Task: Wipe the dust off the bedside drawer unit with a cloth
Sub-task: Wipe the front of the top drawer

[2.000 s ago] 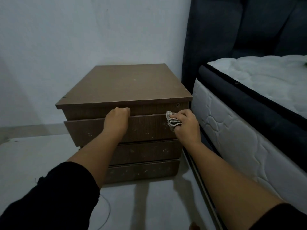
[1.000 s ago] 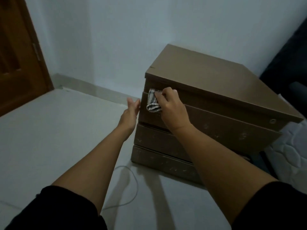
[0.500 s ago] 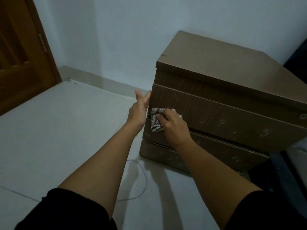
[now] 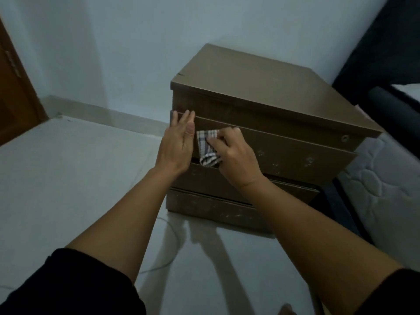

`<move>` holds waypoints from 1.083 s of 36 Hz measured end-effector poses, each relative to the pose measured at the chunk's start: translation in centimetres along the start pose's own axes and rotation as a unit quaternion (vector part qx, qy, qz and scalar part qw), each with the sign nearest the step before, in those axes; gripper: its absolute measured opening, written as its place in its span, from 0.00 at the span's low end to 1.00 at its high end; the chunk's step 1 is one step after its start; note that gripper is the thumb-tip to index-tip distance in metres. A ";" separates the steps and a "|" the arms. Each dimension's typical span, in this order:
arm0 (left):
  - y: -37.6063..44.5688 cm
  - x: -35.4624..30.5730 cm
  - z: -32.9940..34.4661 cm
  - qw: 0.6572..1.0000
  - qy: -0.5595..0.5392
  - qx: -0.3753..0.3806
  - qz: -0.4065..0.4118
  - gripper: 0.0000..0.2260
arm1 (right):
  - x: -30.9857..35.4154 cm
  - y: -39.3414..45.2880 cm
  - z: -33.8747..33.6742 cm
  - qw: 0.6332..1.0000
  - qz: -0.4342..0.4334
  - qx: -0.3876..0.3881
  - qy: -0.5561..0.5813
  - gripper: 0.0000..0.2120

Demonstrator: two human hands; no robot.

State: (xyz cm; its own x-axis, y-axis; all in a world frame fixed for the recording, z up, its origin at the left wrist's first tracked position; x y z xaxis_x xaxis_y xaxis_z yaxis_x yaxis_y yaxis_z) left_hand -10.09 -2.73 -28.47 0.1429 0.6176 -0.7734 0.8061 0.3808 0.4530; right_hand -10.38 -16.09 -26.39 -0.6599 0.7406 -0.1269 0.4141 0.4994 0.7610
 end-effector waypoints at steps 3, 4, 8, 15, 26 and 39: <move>-0.1 0.1 0.5 1.000 0.016 0.013 0.010 0.23 | -1.1 0.7 -0.9 1.000 0.006 -0.012 -0.026 0.18; -0.1 0.1 0.6 1.000 0.019 0.014 0.012 0.23 | -1.5 0.9 -1.1 0.999 0.009 -0.013 -0.036 0.18; -0.4 0.0 0.9 0.999 0.029 0.021 0.020 0.23 | -2.5 1.3 -0.7 0.998 0.042 0.003 -0.053 0.17; -0.4 0.3 1.4 0.996 0.067 0.030 0.045 0.23 | -2.1 -0.1 1.6 0.997 0.047 0.038 -0.042 0.16; -0.3 0.9 1.8 0.996 0.065 0.032 0.059 0.24 | -0.7 -3.6 6.6 0.988 0.041 0.143 -0.046 0.09; 0.0 0.1 1.3 0.987 0.130 0.053 0.082 0.25 | -1.2 -3.4 2.8 0.988 0.027 0.149 0.013 0.18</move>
State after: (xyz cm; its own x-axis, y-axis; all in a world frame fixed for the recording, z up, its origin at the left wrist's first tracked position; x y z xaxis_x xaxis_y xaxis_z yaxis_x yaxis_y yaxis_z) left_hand -9.31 -3.56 -29.17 0.1347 0.8258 -0.5476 0.8418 0.1961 0.5029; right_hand -9.24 -17.42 -30.56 -0.6461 0.7598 -0.0720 0.6130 0.5728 0.5442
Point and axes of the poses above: each hand's wrist, its own y-axis towards the middle knuckle, its own z-axis out of the palm, x = y × z, the point moved 4 cm from there along y, towards the middle knuckle, and after that the axes turned 12 degrees about -x, right-handed, at the moved point
